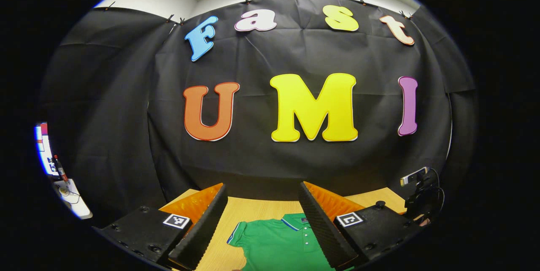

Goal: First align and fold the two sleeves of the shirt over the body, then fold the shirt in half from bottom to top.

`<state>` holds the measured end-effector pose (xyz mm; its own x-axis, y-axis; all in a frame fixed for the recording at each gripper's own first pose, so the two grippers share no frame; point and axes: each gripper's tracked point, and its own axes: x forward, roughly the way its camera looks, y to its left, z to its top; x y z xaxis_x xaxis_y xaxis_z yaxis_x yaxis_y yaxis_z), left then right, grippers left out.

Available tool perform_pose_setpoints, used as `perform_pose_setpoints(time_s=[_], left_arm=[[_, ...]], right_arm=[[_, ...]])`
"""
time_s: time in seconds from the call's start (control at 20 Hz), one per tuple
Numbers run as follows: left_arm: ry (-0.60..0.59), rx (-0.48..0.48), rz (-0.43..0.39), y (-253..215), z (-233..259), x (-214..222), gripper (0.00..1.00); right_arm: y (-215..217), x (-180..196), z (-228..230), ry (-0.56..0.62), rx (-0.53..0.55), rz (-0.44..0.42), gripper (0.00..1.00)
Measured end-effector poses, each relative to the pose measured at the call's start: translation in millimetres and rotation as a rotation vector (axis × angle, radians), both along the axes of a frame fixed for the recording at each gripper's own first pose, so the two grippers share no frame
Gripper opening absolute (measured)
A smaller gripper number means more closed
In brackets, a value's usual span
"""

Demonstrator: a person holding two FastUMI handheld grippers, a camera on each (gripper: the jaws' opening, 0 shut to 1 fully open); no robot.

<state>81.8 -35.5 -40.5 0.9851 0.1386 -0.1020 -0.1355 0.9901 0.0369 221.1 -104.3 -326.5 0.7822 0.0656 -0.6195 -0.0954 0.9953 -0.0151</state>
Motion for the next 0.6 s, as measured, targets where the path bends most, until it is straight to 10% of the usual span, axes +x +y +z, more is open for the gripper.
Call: perform_pose_setpoints(time_s=[0.4,0.6], left_arm=[[0.047,0.016,0.020,-1,-17,9,1.00],[0.070,0.024,0.027,-1,-24,10,1.00]], right_arm=[[1,30,-53,0.097,0.001,0.032,0.93],[0,36,-71,0.159,0.028,0.026,0.69]])
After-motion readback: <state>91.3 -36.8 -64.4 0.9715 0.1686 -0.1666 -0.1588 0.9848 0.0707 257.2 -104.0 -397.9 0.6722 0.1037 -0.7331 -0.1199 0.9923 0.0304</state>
